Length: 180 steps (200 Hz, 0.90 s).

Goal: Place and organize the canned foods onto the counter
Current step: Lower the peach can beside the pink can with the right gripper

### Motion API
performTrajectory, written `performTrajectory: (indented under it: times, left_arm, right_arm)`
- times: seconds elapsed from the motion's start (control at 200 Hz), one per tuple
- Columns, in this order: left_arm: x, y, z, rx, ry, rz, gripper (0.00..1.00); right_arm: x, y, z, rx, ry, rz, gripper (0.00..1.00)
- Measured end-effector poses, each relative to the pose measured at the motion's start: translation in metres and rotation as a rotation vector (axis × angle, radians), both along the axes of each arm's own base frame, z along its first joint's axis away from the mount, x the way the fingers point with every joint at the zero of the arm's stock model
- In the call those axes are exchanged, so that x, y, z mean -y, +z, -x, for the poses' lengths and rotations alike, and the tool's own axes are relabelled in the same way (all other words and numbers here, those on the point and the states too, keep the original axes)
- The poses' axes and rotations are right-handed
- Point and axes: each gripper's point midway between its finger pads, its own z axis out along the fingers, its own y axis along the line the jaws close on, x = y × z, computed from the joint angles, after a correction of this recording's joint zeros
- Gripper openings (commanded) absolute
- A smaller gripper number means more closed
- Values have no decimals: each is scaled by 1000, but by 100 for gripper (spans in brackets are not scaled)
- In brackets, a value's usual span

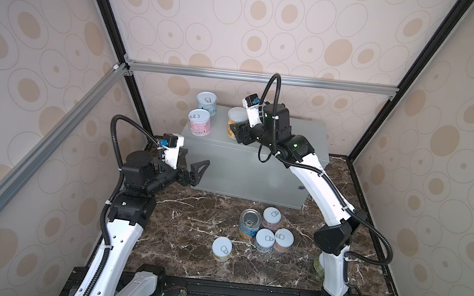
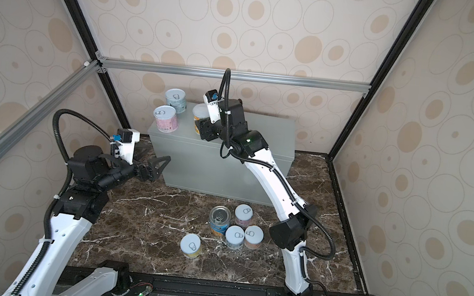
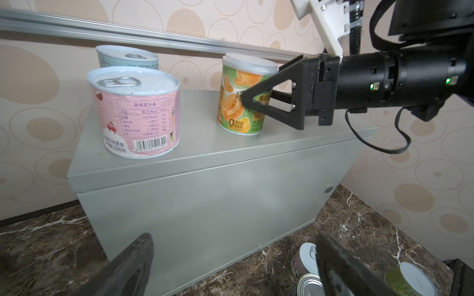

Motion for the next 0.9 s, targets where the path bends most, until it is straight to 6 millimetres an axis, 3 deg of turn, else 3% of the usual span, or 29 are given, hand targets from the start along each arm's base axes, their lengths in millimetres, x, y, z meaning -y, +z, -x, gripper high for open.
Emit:
performTrajectory:
  times: [0.195, 0.475, 0.75, 0.9]
  left_arm:
    - [-2, -12, -2, -23, 17, -5, 98]
    - [-4, -13, 0, -20, 24, -6, 98]
    - [-6, -13, -1, -14, 38, -17, 98]
    - [-6, -13, -1, -10, 38, -23, 98]
  right_arm:
    - [-11, 0, -17, 38, -10, -28, 73]
    - [-26, -1, -39, 100, -25, -76, 76]
    - [-31, -1, -54, 131, -35, -111, 78]
    - [-30, -11, -61, 109, -35, -118, 85]
